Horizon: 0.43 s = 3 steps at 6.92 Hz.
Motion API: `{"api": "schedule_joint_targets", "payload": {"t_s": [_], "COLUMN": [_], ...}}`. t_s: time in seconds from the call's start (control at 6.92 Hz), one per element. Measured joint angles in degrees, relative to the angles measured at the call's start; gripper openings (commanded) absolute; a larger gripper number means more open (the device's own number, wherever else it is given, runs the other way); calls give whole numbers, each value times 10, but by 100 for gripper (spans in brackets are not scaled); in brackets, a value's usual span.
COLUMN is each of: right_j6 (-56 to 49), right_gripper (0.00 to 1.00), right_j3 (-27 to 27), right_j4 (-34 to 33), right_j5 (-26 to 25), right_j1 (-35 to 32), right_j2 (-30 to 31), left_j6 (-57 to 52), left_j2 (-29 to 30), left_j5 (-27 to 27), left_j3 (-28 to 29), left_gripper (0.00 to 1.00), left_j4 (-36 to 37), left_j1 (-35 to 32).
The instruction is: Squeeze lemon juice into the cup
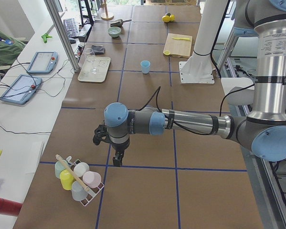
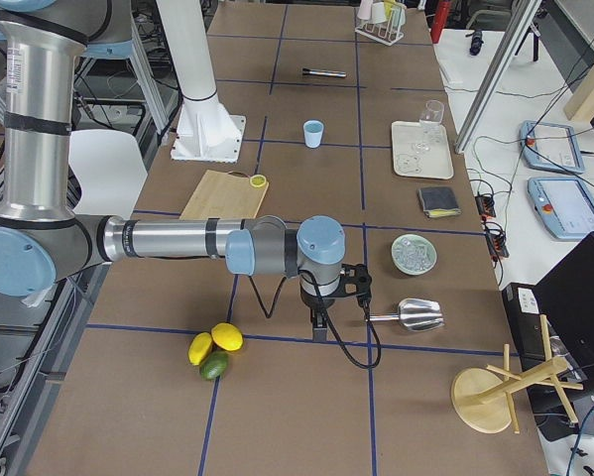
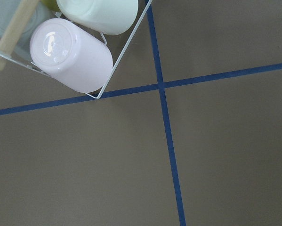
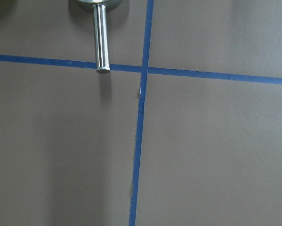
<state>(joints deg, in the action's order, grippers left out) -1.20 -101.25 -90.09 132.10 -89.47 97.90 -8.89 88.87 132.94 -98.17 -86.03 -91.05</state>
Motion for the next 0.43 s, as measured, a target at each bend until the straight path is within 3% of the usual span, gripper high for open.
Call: {"api": "schedule_joint_targets", "payload": {"t_s": [0.43], "right_j6": [-1], "right_gripper": [100], "right_j3": [1], "right_j4": [0], "right_j5": [0], "right_j1": [0], "right_j2": [0], "left_j6": [-1], "left_j2": [2], "left_j5": [0], "left_j3": [-13], "left_gripper": [100], "left_j4": [-2], "left_j1": [0]}}
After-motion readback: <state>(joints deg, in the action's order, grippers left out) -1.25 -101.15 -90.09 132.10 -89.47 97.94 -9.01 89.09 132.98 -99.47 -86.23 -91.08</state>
